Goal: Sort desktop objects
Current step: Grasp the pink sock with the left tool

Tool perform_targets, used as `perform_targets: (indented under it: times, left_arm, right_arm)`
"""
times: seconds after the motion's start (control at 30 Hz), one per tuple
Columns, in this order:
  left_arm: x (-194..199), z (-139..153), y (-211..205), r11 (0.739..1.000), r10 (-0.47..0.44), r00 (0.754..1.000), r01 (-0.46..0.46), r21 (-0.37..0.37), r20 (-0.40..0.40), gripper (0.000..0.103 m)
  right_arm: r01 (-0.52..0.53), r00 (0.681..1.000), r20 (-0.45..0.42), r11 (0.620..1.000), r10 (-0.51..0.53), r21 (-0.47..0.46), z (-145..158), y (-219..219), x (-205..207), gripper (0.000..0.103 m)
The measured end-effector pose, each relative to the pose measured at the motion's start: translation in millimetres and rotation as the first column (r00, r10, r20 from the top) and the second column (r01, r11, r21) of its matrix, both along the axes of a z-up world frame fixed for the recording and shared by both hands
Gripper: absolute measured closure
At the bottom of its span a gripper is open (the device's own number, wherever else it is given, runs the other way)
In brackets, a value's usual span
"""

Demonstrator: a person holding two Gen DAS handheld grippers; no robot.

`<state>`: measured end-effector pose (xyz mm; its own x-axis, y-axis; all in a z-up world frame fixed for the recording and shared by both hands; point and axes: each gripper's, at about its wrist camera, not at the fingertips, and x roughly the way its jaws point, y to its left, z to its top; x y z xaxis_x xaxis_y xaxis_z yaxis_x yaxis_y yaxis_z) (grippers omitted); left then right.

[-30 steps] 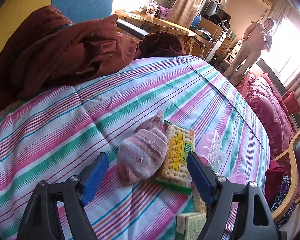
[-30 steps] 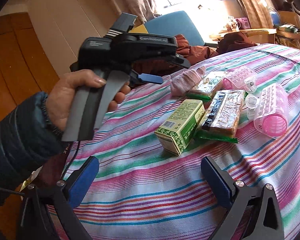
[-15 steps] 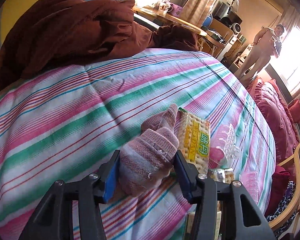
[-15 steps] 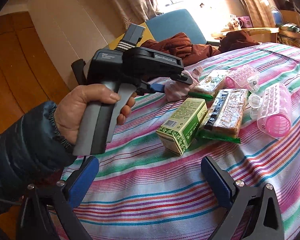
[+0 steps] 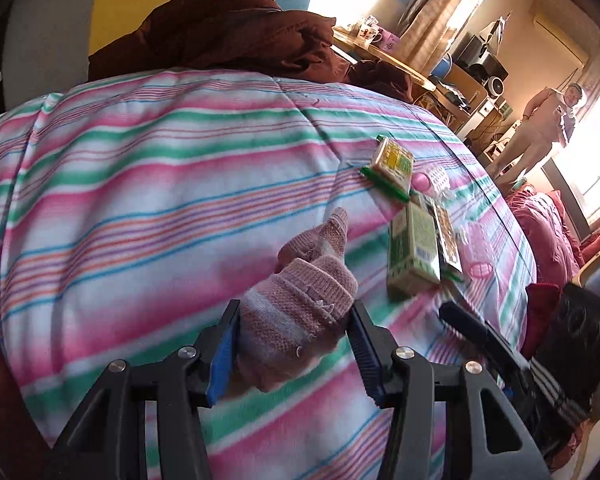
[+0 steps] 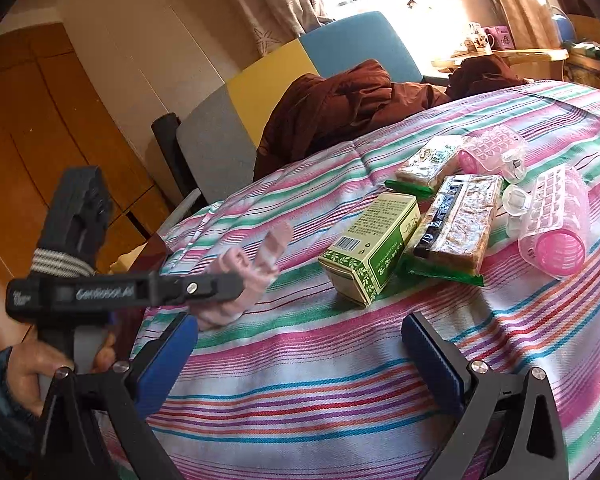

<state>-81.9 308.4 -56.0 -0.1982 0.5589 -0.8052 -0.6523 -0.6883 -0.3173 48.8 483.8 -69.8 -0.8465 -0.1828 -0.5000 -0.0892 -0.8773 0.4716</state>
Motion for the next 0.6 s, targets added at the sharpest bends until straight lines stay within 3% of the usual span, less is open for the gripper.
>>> perform_targets:
  times: [0.2,0.37,0.5,0.6]
  left_arm:
    - [36,0,-36,1.000,-0.007,0.999,0.007,0.009,-0.035,0.050]
    - [38,-5,-41,0.999,-0.005,0.999,0.006,0.045,-0.038,0.050]
    - [36,-8,-45,0.996,-0.011,1.000,0.013,0.086,-0.026,0.050]
    - [36,-9,-49,0.993,-0.013,1.000,0.016,0.113,-0.023,0.050]
  right_arm:
    - [-0.066,0.996,0.065,0.993,0.060,0.101,17,-5,-10,0.000]
    - [0.032,0.986,0.159,0.998,-0.041,0.057,22,6,-29,0.001]
    - [0.104,0.969,0.212,0.989,-0.125,0.105,23,-2,-42,0.021]
    - [0.142,0.955,0.240,0.979,-0.173,0.144,18,-6,-51,0.027]
